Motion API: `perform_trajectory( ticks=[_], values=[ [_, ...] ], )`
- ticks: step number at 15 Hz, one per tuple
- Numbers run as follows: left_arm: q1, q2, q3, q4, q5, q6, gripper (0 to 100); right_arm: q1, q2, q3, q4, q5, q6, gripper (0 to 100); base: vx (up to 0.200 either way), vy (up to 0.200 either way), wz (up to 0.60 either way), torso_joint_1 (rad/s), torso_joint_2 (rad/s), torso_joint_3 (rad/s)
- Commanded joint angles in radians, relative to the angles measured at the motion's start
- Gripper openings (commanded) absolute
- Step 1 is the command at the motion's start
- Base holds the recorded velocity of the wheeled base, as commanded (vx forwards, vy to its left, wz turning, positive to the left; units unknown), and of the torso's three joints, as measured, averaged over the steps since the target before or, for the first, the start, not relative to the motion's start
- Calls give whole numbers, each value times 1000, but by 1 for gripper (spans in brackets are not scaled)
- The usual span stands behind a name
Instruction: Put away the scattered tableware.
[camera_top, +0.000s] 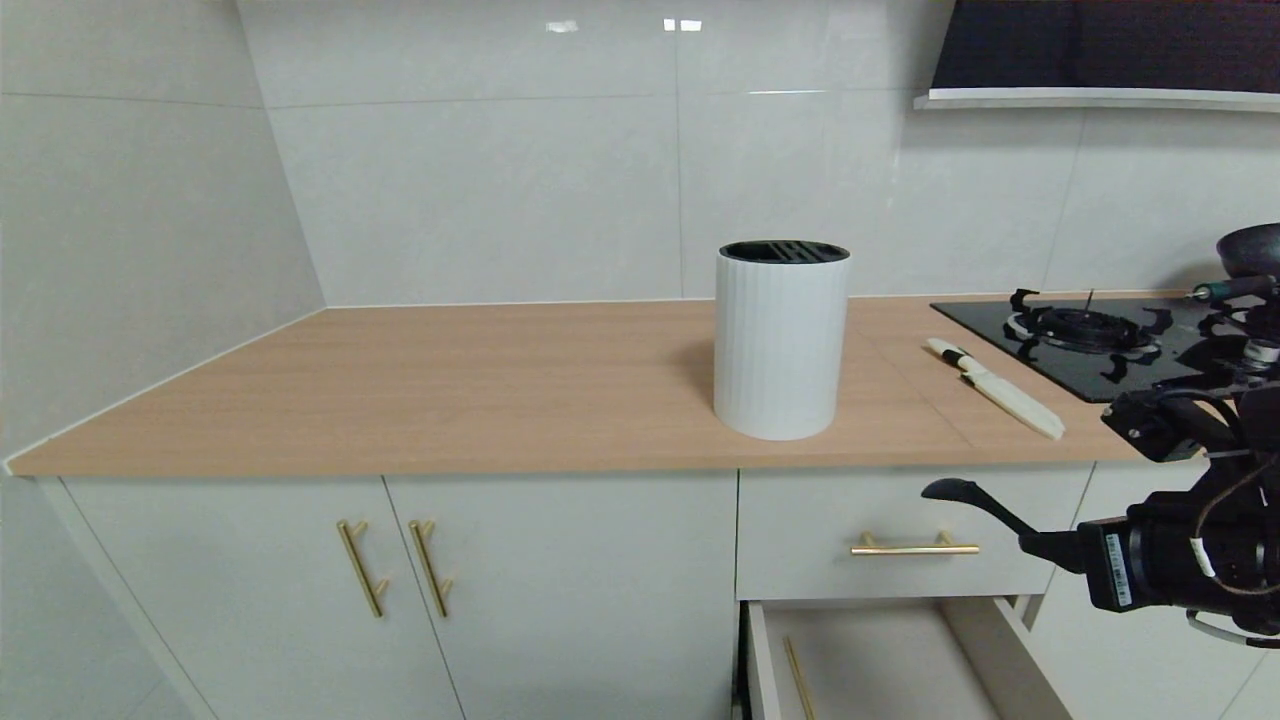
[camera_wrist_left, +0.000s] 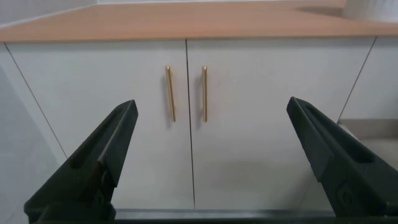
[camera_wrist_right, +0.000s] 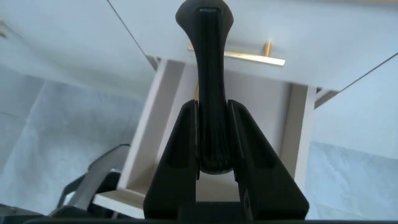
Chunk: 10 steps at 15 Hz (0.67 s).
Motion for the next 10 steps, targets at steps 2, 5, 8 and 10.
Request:
perform_trajectory(
  ticks=[2, 5, 8, 10],
  values=[
    [0, 0, 0, 0, 1, 0, 100, 0, 43, 4, -1, 0, 0, 0, 0, 0, 0, -171, 456, 268],
    [0, 0, 0, 0, 1, 0, 100, 0, 51, 8, 1, 0, -6, 0, 0, 0, 0, -170, 466, 282],
    [0, 0, 0, 0, 1, 0, 100, 0, 80, 8, -1, 0, -13, 0, 0, 0, 0, -155, 463, 299],
    [0, 0, 0, 0, 1, 0, 100, 0, 100, 8, -1, 0, -13, 0, 0, 0, 0, -141, 459, 325]
  ],
)
